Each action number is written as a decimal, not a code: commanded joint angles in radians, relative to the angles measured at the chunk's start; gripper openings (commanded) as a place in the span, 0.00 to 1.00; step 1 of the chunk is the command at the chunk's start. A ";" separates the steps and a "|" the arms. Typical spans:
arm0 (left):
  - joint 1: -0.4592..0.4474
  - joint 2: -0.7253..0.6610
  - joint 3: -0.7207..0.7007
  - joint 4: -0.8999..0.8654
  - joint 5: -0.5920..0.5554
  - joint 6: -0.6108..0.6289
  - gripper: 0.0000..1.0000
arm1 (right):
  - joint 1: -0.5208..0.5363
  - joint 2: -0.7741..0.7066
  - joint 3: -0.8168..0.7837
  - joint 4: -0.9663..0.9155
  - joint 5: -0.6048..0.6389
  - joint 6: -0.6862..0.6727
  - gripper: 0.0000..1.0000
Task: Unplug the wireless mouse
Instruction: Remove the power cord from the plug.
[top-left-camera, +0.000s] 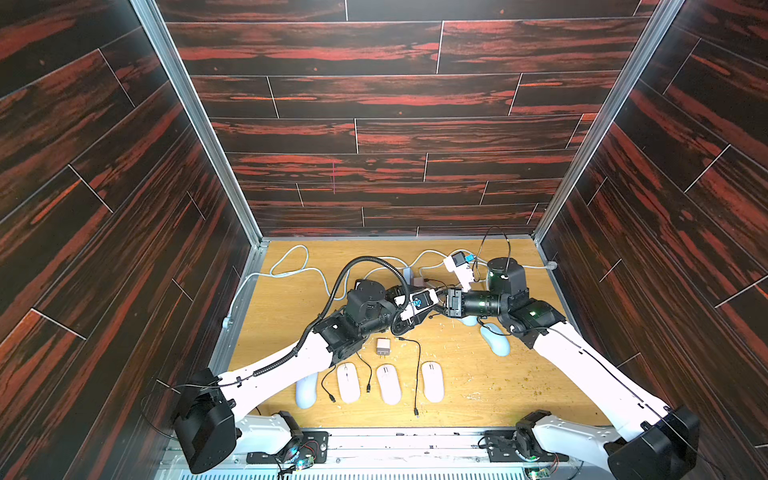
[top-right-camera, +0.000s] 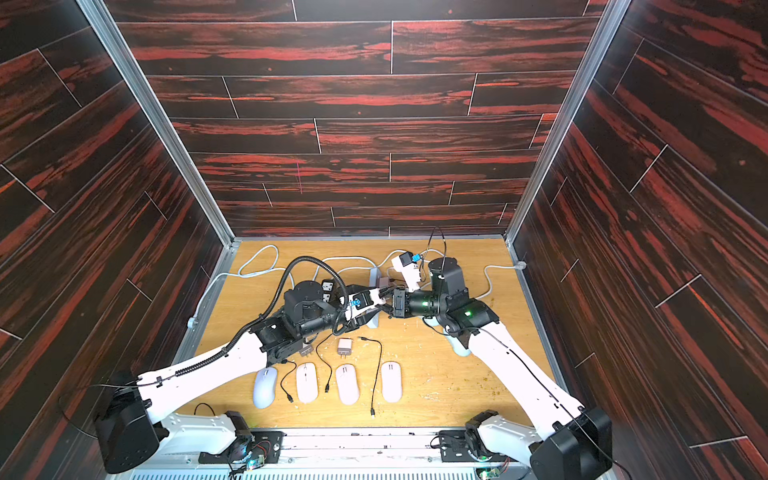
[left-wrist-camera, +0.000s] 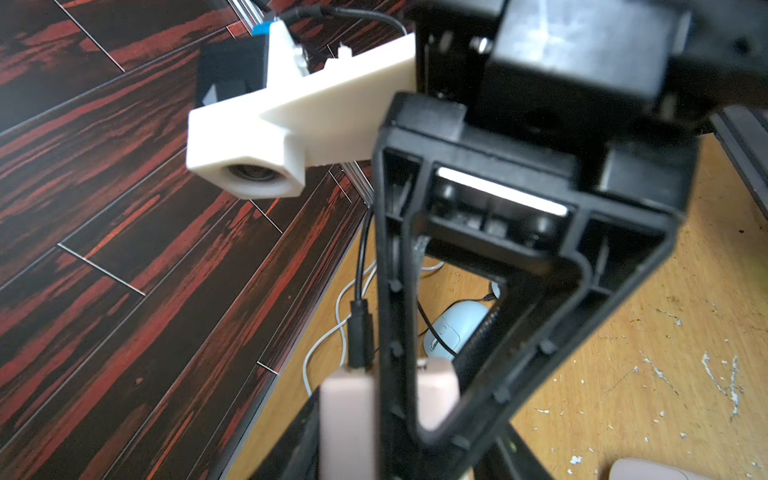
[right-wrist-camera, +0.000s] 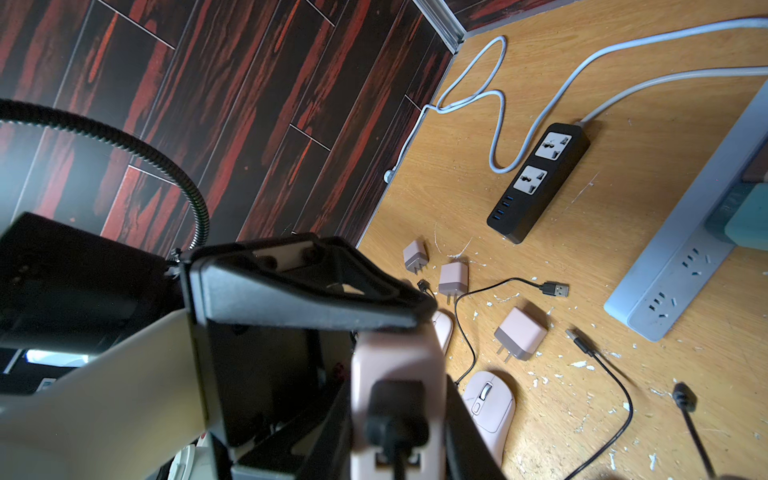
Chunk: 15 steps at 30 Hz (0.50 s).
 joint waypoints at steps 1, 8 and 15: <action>-0.004 0.004 0.026 -0.009 -0.008 0.014 0.50 | 0.010 0.006 0.017 0.024 -0.015 -0.004 0.00; -0.004 -0.002 0.023 -0.012 -0.020 0.015 0.39 | 0.014 -0.006 0.015 0.019 0.013 -0.008 0.00; -0.003 -0.024 0.010 0.018 -0.034 -0.017 0.00 | 0.014 -0.079 -0.010 0.036 0.127 -0.026 0.37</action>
